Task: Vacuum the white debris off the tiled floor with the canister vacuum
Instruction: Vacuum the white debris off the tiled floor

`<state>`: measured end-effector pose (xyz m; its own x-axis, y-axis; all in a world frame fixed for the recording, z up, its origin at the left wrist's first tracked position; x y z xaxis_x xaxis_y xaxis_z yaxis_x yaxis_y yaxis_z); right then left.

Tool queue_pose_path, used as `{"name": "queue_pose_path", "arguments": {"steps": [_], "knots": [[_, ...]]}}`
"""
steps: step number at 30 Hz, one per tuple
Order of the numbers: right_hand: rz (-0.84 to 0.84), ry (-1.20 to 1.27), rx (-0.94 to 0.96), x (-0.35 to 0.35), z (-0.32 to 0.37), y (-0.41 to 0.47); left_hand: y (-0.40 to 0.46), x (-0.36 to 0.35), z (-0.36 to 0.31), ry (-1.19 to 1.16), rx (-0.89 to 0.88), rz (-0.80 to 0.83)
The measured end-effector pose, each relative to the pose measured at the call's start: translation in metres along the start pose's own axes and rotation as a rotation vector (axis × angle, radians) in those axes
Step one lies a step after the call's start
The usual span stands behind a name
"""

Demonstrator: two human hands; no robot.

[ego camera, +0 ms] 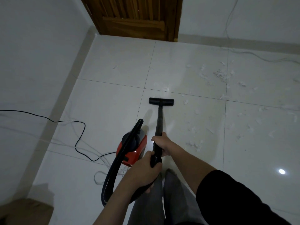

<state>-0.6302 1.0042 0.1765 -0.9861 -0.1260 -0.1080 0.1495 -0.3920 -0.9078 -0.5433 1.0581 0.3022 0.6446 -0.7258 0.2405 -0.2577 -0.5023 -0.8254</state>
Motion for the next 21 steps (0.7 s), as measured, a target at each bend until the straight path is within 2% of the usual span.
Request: {"name": "queue_pose_path", "arguments": {"steps": [5, 10, 17, 21], "knots": [[0.003, 0.006, -0.002, -0.016, -0.004, -0.016, -0.023, 0.006, 0.006, -0.049, 0.021, 0.009], [-0.002, 0.046, -0.017, -0.035, -0.014, -0.03, -0.039, 0.014, 0.008, 0.078, -0.017, 0.022], [-0.023, 0.029, -0.038, -0.067, -0.031, -0.051, -0.073, 0.021, 0.018, 0.063, -0.105, 0.077], [-0.036, -0.026, -0.057, -0.083, -0.037, -0.054, -0.083, 0.028, 0.031, 0.129, -0.093, 0.068]]}}
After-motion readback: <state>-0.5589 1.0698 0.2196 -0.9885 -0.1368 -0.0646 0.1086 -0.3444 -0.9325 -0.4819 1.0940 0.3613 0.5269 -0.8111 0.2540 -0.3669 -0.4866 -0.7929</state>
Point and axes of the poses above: each hand's wrist, its own y-axis towards the middle knuckle, its own x-axis out of the back of the hand, z = x × y, the point moved 10 cm from there along y, towards the middle knuckle, and after that the axes turned 4 degrees about z, right-handed, at the moved point
